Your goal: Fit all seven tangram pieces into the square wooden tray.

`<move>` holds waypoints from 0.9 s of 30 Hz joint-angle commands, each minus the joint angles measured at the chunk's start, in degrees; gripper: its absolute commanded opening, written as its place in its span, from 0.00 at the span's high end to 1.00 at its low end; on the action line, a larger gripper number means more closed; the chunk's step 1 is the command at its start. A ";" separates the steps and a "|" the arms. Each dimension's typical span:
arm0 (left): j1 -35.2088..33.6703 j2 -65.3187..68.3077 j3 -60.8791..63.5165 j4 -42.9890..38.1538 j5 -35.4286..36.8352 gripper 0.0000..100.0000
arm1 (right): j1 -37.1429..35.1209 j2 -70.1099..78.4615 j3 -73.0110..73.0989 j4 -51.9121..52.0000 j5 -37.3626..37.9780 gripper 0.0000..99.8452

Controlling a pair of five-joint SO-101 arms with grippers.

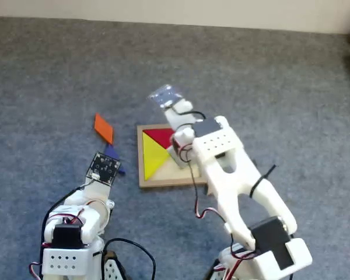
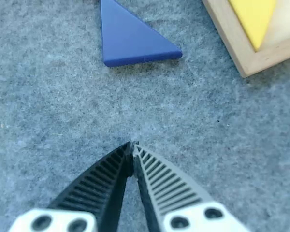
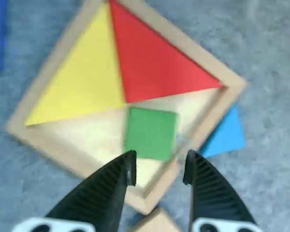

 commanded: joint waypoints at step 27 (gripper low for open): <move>-0.57 -1.98 1.19 0.26 0.62 1.00 | 13.85 20.18 -12.26 -10.95 -4.84 0.83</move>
